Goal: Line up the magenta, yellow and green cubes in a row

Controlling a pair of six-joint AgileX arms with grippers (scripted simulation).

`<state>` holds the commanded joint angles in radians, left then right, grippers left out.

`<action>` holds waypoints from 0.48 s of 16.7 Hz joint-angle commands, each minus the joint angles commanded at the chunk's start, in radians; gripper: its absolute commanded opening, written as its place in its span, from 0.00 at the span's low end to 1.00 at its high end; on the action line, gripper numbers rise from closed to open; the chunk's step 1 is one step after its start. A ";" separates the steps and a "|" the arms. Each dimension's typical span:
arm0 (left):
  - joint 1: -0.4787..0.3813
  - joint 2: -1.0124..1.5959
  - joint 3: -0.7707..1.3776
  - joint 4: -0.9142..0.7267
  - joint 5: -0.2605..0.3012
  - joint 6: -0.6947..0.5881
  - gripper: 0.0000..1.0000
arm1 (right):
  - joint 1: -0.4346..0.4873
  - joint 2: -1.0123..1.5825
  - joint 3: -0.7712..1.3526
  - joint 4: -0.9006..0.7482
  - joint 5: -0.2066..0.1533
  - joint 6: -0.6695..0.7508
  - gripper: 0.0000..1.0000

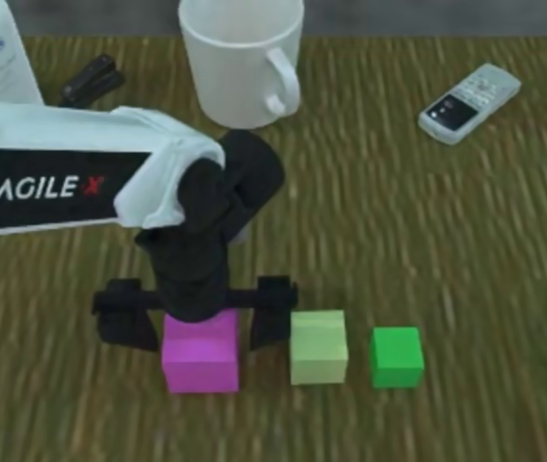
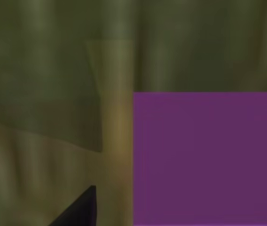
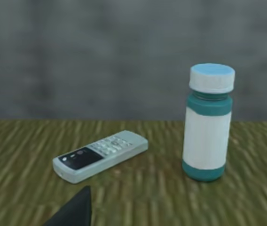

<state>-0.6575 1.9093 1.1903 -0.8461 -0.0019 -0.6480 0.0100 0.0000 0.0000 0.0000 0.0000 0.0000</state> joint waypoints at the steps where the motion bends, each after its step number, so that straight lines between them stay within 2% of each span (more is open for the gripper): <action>1: 0.000 -0.001 0.003 -0.003 0.000 -0.001 1.00 | 0.000 0.000 0.000 0.000 0.000 0.000 1.00; 8: 0.013 -0.075 0.151 -0.235 0.000 -0.003 1.00 | 0.000 0.000 0.000 0.000 0.000 0.000 1.00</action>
<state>-0.6450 1.8344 1.3413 -1.0813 -0.0024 -0.6515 0.0100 0.0000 0.0000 0.0000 0.0000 0.0000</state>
